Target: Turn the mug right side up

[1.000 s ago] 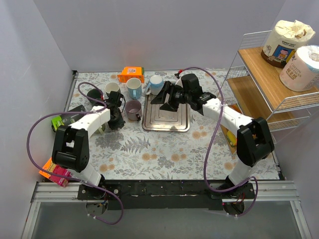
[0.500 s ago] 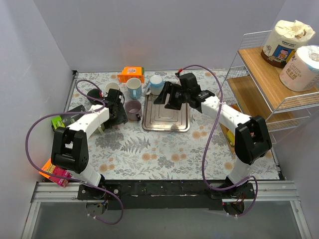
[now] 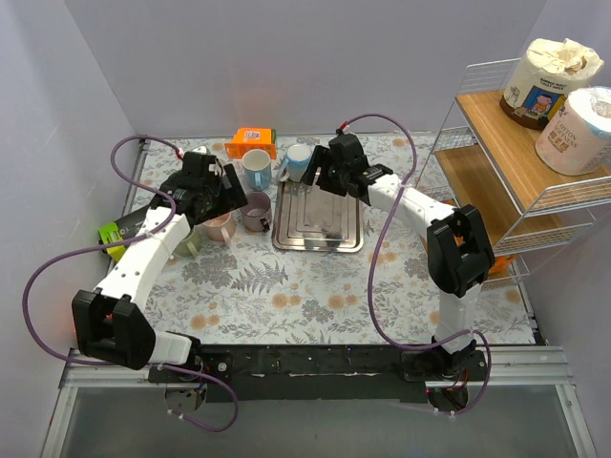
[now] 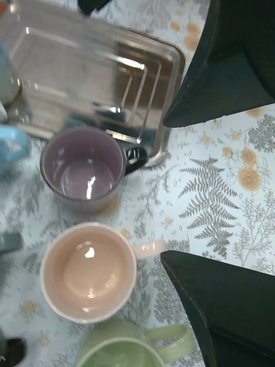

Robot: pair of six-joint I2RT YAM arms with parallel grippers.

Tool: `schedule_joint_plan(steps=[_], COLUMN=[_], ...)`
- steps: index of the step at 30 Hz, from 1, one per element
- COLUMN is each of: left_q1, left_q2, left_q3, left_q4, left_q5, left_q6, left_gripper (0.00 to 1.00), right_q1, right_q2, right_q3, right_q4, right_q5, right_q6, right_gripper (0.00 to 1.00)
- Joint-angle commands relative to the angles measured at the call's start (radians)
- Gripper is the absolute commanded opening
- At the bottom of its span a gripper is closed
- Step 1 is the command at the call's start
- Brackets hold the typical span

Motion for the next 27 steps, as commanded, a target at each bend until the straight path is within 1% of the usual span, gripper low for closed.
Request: schedule_joint_plan(steps=[1, 2, 3, 6, 8, 9, 11, 12, 14, 16, 17, 20, 22, 23, 26, 27], left_q1=[0.003, 0.003, 0.001, 0.0, -0.002, -0.005, -0.014, -0.02, -0.054, -0.092, -0.1, -0.123, -0.14, -0.148, -0.177, -0.183], left_q2=[-0.065, -0.061, -0.056, -0.013, 0.031, 0.049, 0.086, 0.138, 0.203, 0.298, 0.328, 0.448, 0.534, 0.562, 0.652, 0.669], left_q3=[0.034, 0.034, 0.032, 0.046, 0.06, 0.063, 0.075, 0.106, 0.149, 0.227, 0.258, 0.353, 0.429, 0.454, 0.574, 0.597], left_q4=[0.134, 0.165, 0.227, 0.335, 0.384, 0.438, 0.485, 0.516, 0.521, 0.509, 0.495, 0.481, 0.458, 0.44, 0.377, 0.365], left_q5=[0.178, 0.206, 0.278, 0.373, 0.407, 0.424, 0.465, 0.479, 0.467, 0.444, 0.401, 0.326, 0.3, 0.286, 0.216, 0.159], left_q6=[0.057, 0.075, 0.086, 0.126, 0.135, 0.146, 0.148, 0.155, 0.177, 0.203, 0.204, 0.229, 0.255, 0.293, 0.345, 0.365], left_gripper=[0.89, 0.9, 0.9, 0.9, 0.91, 0.9, 0.9, 0.89, 0.84, 0.75, 0.73, 0.68, 0.68, 0.68, 0.7, 0.7], right_q1=[0.012, 0.014, 0.015, 0.015, 0.015, 0.015, 0.015, 0.015, 0.015, 0.014, 0.014, 0.005, -0.006, -0.014, -0.031, -0.035], right_q2=[0.037, 0.04, 0.043, 0.03, 0.011, -0.016, -0.053, -0.091, -0.133, -0.188, -0.205, -0.259, -0.286, -0.294, -0.328, -0.342], right_q3=[0.08, 0.081, 0.075, 0.059, 0.04, 0.028, -0.029, -0.05, -0.118, -0.161, -0.199, -0.24, -0.251, -0.254, -0.288, -0.314], right_q4=[0.025, 0.028, 0.036, 0.027, 0.011, 0.004, -0.001, -0.001, -0.007, -0.015, -0.021, -0.038, -0.062, -0.073, -0.09, -0.092], right_q5=[0.122, 0.127, 0.127, 0.127, 0.124, 0.124, 0.127, 0.129, 0.136, 0.147, 0.148, 0.156, 0.167, 0.171, 0.176, 0.175], right_q6=[0.007, 0.014, 0.02, 0.026, 0.02, 0.003, -0.014, -0.034, -0.043, -0.055, -0.057, -0.068, -0.081, -0.085, -0.094, -0.092], right_gripper=[0.79, 0.78, 0.78, 0.77, 0.77, 0.77, 0.77, 0.77, 0.77, 0.77, 0.77, 0.77, 0.77, 0.77, 0.77, 0.77])
